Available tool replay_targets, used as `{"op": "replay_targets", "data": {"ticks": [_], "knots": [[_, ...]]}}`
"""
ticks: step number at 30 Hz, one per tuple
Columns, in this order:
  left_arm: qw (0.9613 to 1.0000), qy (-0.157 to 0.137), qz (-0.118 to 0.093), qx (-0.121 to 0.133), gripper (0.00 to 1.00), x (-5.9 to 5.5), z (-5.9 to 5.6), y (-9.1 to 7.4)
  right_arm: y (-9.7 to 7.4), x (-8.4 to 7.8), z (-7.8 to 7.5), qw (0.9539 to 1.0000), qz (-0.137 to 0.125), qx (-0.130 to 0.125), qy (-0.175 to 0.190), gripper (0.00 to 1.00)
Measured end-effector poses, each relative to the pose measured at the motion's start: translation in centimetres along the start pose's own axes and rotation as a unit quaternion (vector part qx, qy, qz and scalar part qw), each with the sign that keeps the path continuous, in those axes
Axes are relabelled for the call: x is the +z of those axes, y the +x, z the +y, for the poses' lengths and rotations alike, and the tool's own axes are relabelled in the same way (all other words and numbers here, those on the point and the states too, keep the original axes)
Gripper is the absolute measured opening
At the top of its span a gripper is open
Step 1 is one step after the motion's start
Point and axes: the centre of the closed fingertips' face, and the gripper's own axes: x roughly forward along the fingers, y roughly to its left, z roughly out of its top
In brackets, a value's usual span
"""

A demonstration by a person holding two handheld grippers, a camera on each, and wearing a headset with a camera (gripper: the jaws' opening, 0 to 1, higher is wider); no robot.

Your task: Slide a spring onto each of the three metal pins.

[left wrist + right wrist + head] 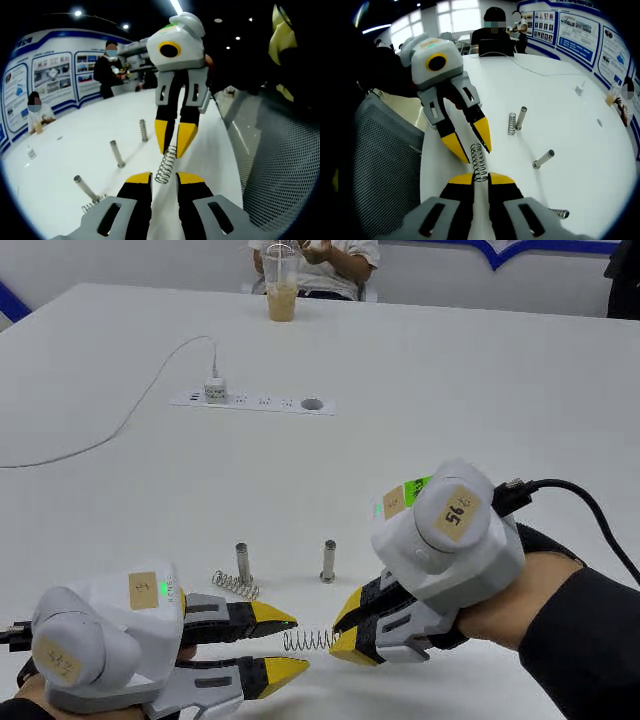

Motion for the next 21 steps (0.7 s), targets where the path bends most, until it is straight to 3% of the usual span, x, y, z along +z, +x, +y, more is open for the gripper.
{"op": "replay_targets", "data": {"ticks": [10,21], "knots": [[1.0000,0.004,0.000,0.002,0.12,-0.1,0.1,-0.1,-0.5,0.7,0.2,0.9999,-0.005,-0.001,-0.009,0.11],[1.0000,-0.002,-0.001,0.002,0.12,0.0,0.1,0.0,-1.3,3.0,0.5,0.9990,-0.044,-0.004,-0.013,0.11]]}}
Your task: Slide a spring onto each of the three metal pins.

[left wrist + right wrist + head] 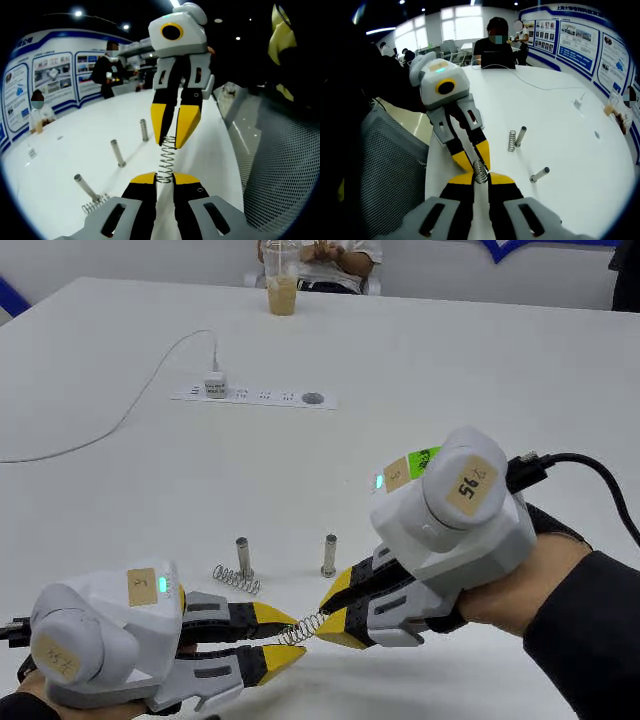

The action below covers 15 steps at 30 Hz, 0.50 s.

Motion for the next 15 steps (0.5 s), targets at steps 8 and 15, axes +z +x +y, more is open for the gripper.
{"op": "replay_targets", "data": {"ticks": [8,15], "knots": [[1.0000,-0.007,-0.006,0.000,0.11,0.3,0.0,0.1,-0.1,1.5,0.1,0.9996,-0.027,-0.006,-0.005,0.11],[0.9999,-0.009,-0.014,0.000,0.11,0.7,0.1,0.2,-0.2,2.5,0.0,0.9990,-0.044,-0.009,-0.007,0.11]]}}
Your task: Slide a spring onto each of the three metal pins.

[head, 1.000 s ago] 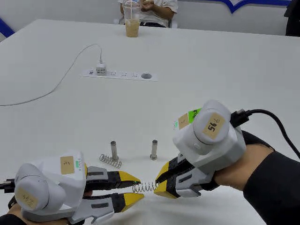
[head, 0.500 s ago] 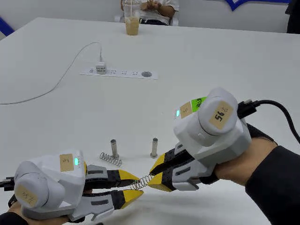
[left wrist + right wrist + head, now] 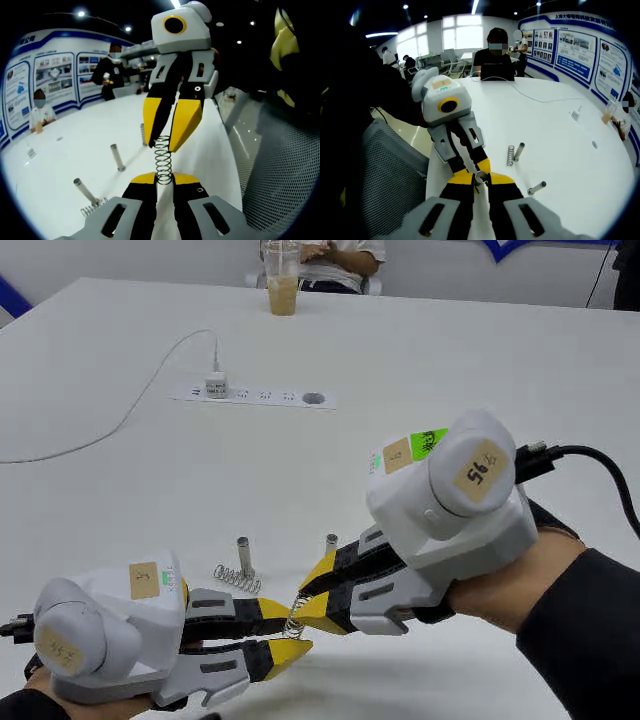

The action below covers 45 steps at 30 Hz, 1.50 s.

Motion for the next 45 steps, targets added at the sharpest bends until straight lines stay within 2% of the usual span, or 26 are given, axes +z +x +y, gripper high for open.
{"op": "replay_targets", "data": {"ticks": [20,35,45], "knots": [[1.0000,0.000,-0.006,-0.004,0.12,0.6,-0.3,0.4,0.0,0.6,0.0,0.9999,-0.009,-0.006,-0.004,0.11],[0.9995,-0.025,-0.011,0.017,0.29,0.4,0.8,-0.7,-0.3,0.6,-0.5,0.9998,-0.006,-0.016,-0.004,0.11],[0.9980,-0.044,-0.014,0.043,0.37,0.0,1.8,-2.3,-1.0,0.6,-1.5,0.9995,-0.011,-0.030,0.001,0.11]]}}
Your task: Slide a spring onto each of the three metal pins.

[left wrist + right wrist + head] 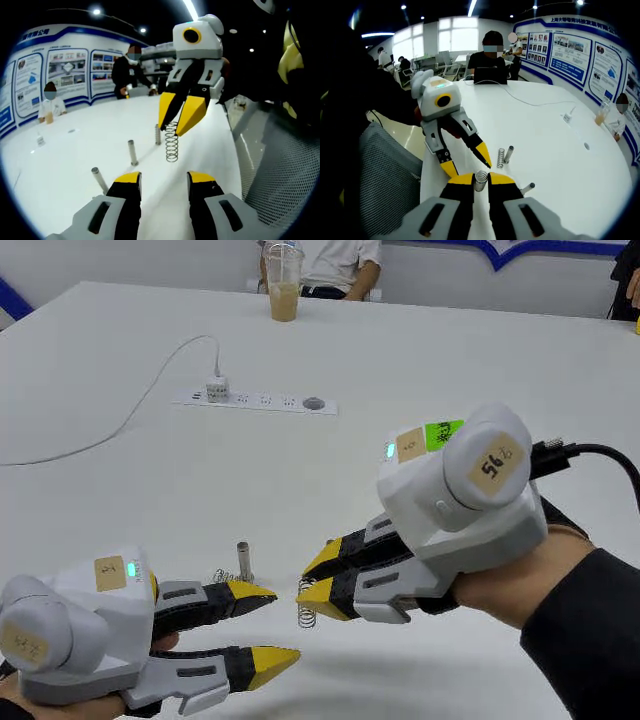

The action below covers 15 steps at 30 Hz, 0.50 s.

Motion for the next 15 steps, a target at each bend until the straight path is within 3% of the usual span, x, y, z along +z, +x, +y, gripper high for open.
{"op": "replay_targets", "data": {"ticks": [15], "knots": [[0.9988,-0.020,-0.004,0.043,0.45,-0.3,1.6,-2.0,-0.8,0.1,-1.2,0.9998,-0.006,-0.016,0.005,0.11]]}}
